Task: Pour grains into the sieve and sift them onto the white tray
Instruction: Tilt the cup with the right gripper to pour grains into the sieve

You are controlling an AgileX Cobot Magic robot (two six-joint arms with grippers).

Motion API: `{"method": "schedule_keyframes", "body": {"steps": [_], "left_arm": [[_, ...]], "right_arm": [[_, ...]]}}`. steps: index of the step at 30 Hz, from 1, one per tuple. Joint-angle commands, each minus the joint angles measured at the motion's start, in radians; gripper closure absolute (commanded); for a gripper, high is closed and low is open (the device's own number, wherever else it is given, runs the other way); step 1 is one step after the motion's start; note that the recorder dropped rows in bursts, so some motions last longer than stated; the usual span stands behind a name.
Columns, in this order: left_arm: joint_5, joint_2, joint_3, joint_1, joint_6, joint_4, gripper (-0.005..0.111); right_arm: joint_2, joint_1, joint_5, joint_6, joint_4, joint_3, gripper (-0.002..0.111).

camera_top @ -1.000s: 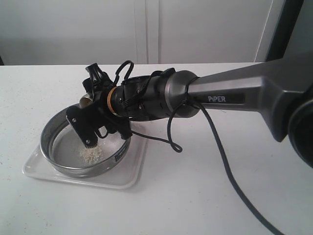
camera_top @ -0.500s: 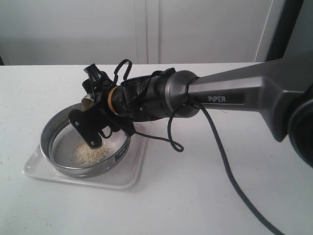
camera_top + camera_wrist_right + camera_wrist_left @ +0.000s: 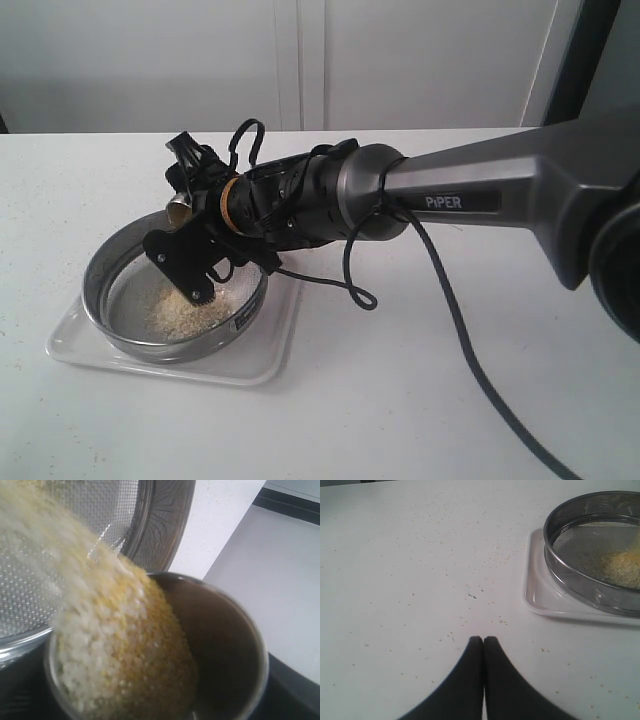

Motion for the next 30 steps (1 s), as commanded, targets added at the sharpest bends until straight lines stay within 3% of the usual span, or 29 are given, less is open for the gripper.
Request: {"method": "schedule_keyframes", "body": {"steps": [1, 30], "left_arm": [[0.004, -0.004, 0.004, -0.006, 0.0, -0.006, 0.107], [0.004, -0.004, 0.004, -0.006, 0.0, -0.006, 0.107]], "right_arm": [[-0.007, 0.0, -0.003, -0.004, -0.016, -0.012, 0.108], [-0.007, 0.0, 0.017, -0.004, -0.174, -0.012, 0.108]]}}
